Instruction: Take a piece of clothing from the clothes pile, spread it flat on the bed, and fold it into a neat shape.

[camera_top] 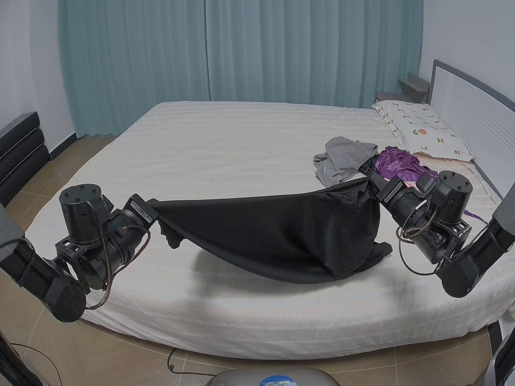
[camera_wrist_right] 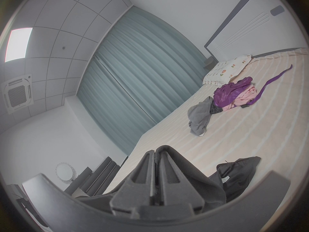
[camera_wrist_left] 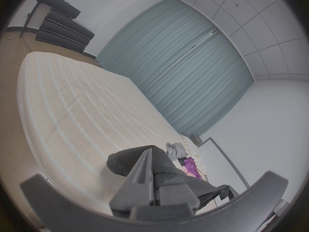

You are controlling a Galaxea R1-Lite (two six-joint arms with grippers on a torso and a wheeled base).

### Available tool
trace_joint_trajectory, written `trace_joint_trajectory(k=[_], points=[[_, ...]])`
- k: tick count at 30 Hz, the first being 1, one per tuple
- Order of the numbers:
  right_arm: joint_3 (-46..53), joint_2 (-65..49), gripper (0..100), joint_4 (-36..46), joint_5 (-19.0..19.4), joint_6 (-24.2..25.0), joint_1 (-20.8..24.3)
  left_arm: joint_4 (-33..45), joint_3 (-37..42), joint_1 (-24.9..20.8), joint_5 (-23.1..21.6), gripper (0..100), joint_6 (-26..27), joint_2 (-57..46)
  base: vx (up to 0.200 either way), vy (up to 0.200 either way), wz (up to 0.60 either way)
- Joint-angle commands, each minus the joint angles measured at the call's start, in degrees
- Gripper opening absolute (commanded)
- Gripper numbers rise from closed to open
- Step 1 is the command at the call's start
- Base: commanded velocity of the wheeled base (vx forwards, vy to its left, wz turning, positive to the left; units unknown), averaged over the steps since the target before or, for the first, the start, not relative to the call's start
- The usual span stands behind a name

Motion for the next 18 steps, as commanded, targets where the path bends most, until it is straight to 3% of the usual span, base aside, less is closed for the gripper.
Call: trace_joint_trajectory(k=[1,11,18], points=[[0.35,0.24,0,-0.32,0.13,0.0,0.08,0.01,0.01,0.08,0.01,0,0.0,0.06,0.0,0.2,0.0],[0.43,0.76,0,-0.49,0.66,0.09,-0.01,0.01,0.45,-0.09,-0.07,0,0.09,0.41,0.0,0.2,0.0],[0.52,1.55,0,-0.49,0.75,0.09,-0.09,0.01,0.1,0.0,-0.07,0,0.09,1.91,0.0,0.0,0.0]])
